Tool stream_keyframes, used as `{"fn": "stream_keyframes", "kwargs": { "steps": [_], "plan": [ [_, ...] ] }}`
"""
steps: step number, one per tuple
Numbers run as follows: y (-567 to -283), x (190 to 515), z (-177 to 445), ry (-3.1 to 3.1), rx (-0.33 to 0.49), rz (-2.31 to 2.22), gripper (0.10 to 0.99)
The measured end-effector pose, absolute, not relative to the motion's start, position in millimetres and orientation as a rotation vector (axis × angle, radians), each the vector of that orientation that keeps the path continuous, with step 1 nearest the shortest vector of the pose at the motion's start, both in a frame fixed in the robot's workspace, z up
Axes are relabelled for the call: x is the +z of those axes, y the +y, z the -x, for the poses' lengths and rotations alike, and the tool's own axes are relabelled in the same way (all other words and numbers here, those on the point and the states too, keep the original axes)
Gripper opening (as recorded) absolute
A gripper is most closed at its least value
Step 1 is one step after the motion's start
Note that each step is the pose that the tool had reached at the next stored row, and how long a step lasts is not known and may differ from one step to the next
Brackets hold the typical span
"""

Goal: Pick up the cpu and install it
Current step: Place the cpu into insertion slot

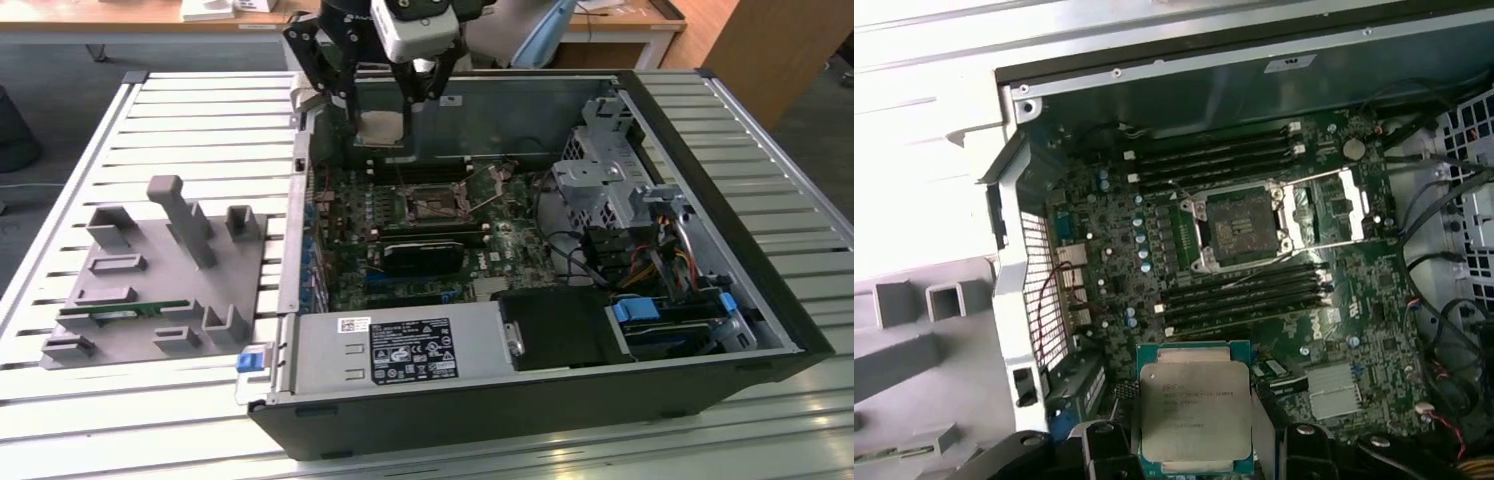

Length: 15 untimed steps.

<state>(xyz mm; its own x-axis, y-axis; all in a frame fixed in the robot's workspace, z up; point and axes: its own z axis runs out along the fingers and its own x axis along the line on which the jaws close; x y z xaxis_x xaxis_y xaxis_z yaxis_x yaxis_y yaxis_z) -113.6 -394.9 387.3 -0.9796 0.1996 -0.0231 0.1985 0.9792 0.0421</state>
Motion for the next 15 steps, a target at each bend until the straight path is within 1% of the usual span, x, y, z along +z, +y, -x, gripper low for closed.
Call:
{"fn": "stream_keyframes", "kwargs": {
  "steps": [4,15],
  "plan": [
    [-391,383,106,3.097,0.062,-0.323,0.533],
    [-391,372,106,3.052,0.057,-0.605,0.533]
  ]
}}
